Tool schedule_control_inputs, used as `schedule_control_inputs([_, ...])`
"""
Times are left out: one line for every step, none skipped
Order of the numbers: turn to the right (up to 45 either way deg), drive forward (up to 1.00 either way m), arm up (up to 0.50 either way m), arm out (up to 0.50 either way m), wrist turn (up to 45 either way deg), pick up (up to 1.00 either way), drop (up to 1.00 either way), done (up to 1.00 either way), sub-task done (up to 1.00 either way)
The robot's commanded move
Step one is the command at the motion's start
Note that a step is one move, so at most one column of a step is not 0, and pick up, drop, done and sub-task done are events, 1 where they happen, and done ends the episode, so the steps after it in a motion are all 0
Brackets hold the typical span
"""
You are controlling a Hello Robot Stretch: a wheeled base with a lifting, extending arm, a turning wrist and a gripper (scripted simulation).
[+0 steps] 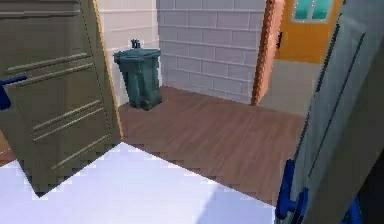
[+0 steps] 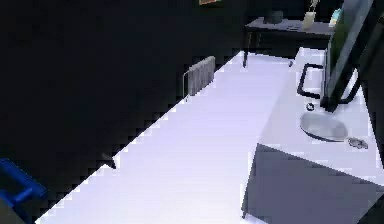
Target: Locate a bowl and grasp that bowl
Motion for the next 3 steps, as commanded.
schedule_control_inputs([45.0, 0.00, 0.00, 0.00, 0.0, 0.00, 0.00, 0.00, 0.00])
schedule_control_inputs([45.0, 0.00, 0.00, 0.00, 0.0, 0.00, 0.00, 0.00, 0.00])
schedule_control_inputs([30.0, 0.00, 0.00, 0.00, 0.0, 0.00, 0.00, 0.00, 0.00])
